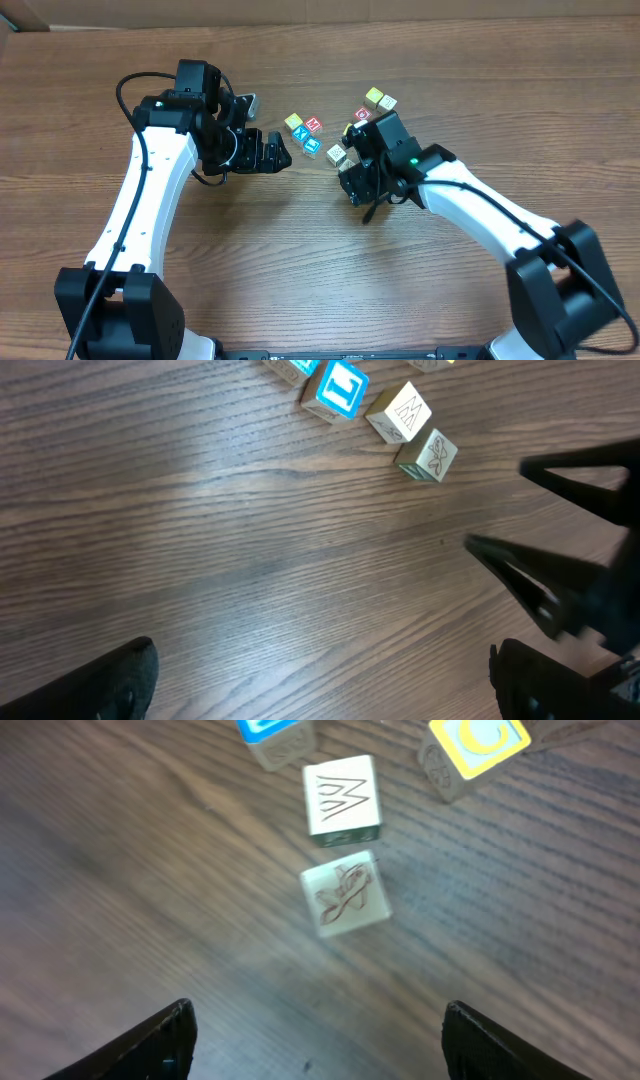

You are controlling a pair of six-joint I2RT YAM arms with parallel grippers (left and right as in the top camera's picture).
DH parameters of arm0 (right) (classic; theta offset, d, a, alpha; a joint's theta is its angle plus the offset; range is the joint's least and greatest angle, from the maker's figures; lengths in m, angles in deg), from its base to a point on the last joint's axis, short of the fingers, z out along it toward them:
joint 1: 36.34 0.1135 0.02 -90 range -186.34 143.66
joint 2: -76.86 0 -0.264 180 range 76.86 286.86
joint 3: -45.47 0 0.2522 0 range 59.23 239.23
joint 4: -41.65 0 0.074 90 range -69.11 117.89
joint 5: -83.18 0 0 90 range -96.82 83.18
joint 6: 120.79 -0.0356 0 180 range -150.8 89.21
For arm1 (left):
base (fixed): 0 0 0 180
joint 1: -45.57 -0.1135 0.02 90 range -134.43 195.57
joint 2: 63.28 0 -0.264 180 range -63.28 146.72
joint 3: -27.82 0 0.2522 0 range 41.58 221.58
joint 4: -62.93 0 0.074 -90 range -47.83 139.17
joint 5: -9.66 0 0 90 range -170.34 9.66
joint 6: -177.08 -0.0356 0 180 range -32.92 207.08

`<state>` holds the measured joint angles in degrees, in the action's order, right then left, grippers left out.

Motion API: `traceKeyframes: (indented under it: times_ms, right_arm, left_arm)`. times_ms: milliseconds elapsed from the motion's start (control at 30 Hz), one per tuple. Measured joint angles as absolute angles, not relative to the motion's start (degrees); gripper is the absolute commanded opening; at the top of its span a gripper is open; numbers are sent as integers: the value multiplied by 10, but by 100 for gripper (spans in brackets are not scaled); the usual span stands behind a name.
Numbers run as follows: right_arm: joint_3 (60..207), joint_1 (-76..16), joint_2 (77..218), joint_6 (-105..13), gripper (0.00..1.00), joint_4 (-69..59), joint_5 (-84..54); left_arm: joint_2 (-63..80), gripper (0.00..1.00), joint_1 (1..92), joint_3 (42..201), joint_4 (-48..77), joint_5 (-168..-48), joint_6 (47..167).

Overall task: Flip 5 blocks
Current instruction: 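Raise both arms and move the right gripper over the block cluster, then grasp the cream fish-drawing block with the right gripper and lift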

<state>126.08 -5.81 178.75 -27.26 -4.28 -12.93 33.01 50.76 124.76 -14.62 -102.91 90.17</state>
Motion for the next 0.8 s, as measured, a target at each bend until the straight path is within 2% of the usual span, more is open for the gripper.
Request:
traceKeyframes:
  times_ms: [333, 467, 633, 800]
  right_arm:
    - [1296, -58, 1873, -246, 68, -9, -108]
    - [1296, -58, 1896, -243, 58, -2, -108]
    - [1296, -57, 1903, -255, 52, 16, -109]
    - [1296, -55, 1903, -300, 41, 45, -116]
  left_arm:
    - [330, 100, 508, 1248, -140, -1029, 902]
    - [330, 100, 508, 1248, -140, -1029, 902]
    - [330, 100, 508, 1248, -139, -1029, 902]
    - [330, 100, 508, 1248, -139, -1029, 902]
